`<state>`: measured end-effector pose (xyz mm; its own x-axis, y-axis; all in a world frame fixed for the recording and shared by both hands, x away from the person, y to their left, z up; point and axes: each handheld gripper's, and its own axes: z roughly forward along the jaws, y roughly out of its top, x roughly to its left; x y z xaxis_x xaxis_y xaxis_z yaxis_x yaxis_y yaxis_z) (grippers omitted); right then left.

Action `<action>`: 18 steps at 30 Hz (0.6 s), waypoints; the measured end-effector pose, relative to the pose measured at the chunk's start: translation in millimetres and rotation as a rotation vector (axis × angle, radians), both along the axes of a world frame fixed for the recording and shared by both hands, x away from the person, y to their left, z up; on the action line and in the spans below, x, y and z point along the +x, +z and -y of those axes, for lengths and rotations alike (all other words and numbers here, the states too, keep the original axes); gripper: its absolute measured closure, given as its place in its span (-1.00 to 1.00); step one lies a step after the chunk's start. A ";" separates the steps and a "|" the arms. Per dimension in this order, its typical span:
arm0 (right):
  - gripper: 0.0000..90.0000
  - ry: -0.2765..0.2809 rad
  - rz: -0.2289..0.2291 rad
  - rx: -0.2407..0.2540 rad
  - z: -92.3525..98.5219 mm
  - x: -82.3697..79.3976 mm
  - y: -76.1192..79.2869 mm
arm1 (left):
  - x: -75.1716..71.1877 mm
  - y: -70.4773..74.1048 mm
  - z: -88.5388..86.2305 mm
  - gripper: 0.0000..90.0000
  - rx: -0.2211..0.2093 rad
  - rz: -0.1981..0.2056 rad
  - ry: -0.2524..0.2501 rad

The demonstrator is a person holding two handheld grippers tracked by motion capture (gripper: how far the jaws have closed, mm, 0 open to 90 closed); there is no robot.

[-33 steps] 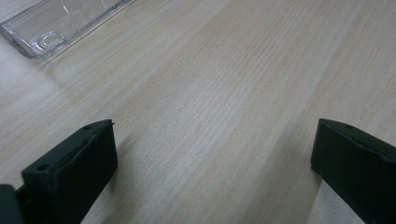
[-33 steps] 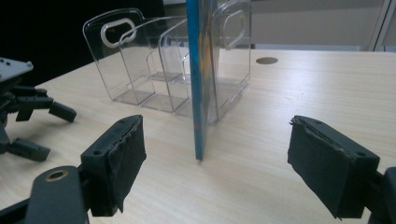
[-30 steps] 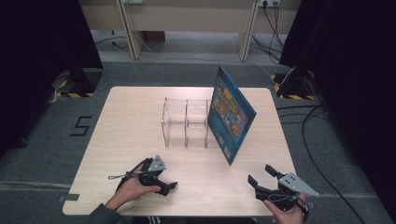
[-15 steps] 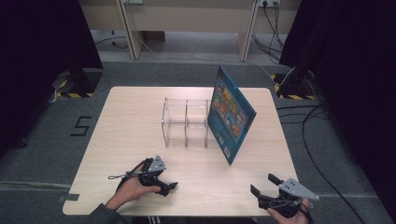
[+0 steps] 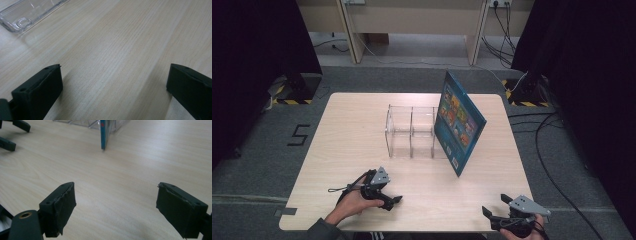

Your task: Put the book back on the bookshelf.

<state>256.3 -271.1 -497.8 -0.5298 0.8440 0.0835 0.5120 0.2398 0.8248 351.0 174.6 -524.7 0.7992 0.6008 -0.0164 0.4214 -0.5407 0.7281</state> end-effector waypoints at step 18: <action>-0.63 0.045 -0.116 -0.139 -0.7 -5.5 -13.8 | -0.7 -0.1 0.7 -1.00 -0.001 0.001 -0.006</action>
<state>250.8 -270.4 -511.6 -0.5606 0.8275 0.0303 0.5878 0.3719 0.7184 350.3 173.9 -524.8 0.8031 0.5956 -0.0160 0.4171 -0.5428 0.7290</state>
